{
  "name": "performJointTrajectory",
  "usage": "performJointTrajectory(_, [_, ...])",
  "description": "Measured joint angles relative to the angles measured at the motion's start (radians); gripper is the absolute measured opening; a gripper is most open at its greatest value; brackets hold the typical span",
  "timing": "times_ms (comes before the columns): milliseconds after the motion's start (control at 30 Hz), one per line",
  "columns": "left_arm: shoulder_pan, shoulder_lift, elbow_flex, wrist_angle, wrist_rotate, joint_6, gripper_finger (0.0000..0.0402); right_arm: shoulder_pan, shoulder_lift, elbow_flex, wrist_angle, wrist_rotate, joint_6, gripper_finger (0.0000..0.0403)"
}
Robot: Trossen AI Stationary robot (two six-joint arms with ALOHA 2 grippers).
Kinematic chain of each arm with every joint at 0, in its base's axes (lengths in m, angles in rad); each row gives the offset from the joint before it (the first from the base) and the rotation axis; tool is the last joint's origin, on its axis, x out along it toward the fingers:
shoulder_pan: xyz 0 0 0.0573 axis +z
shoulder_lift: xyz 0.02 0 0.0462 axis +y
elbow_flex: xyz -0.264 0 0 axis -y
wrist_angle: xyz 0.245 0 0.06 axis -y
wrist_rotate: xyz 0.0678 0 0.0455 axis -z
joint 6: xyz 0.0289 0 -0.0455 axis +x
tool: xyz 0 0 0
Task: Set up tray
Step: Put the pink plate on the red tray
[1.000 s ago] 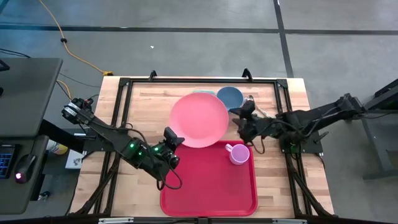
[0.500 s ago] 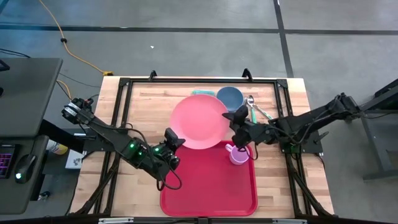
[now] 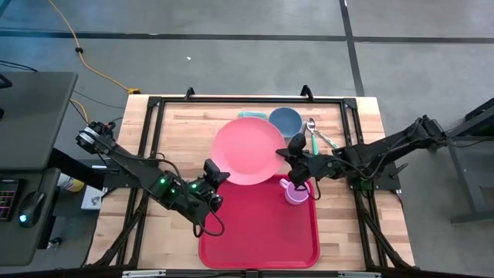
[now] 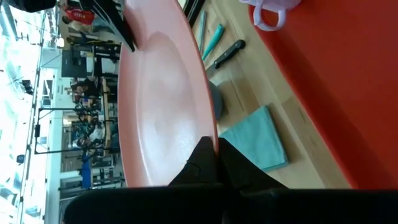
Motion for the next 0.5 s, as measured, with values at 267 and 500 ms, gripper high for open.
performJointTrajectory(267, [0.001,0.001,0.000,0.003,-0.087,0.019,0.0080,0.005,0.000,0.000,-0.035,-0.010,0.092,0.0001])
performJointTrajectory(500, [0.001,-0.009,0.000,-0.029,-0.215,0.021,0.0194,0.021,0.000,0.001,-0.064,0.067,0.107,0.0001])
